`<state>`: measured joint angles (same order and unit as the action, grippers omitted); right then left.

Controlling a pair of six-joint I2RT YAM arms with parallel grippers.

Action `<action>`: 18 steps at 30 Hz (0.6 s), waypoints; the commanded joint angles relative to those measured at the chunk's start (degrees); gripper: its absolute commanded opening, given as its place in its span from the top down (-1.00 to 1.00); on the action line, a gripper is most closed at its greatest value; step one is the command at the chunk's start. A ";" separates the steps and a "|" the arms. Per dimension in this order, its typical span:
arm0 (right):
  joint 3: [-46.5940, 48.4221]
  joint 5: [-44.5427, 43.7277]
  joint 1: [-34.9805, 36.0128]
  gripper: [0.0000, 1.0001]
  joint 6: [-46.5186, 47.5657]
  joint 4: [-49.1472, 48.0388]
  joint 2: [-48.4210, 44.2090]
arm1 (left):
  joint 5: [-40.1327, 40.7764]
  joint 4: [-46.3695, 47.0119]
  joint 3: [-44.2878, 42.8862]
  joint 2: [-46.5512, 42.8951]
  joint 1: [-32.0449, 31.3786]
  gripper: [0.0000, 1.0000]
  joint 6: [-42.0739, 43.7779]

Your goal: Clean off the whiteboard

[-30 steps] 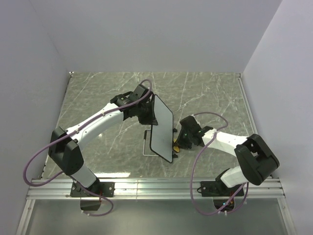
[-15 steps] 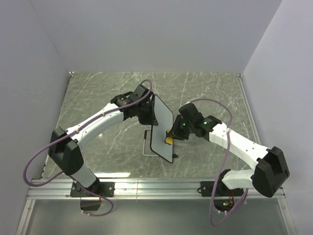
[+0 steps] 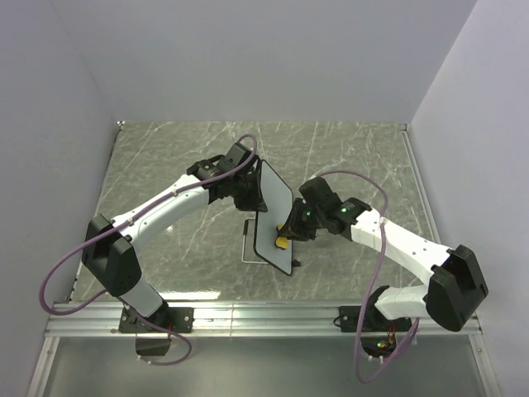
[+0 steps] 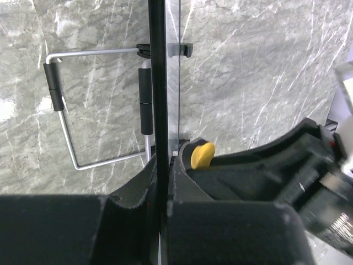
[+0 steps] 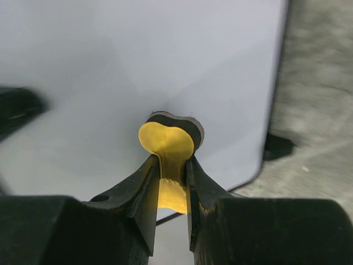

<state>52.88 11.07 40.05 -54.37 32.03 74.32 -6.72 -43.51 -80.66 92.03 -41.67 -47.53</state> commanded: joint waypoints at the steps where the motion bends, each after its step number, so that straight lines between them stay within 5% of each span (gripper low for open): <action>1: -0.85 1.85 0.64 1.00 -1.43 -8.45 -4.61 | 3.03 -6.50 5.16 6.41 -2.28 0.99 3.67; 18: -12.36 2.47 0.73 1.00 -1.00 -18.85 2.57 | 3.12 -7.64 4.29 7.02 -2.36 0.99 4.20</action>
<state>44.12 14.55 39.75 -56.12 14.44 72.18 -6.02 -44.66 -80.47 92.09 -41.25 -47.03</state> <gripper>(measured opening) 0.279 0.085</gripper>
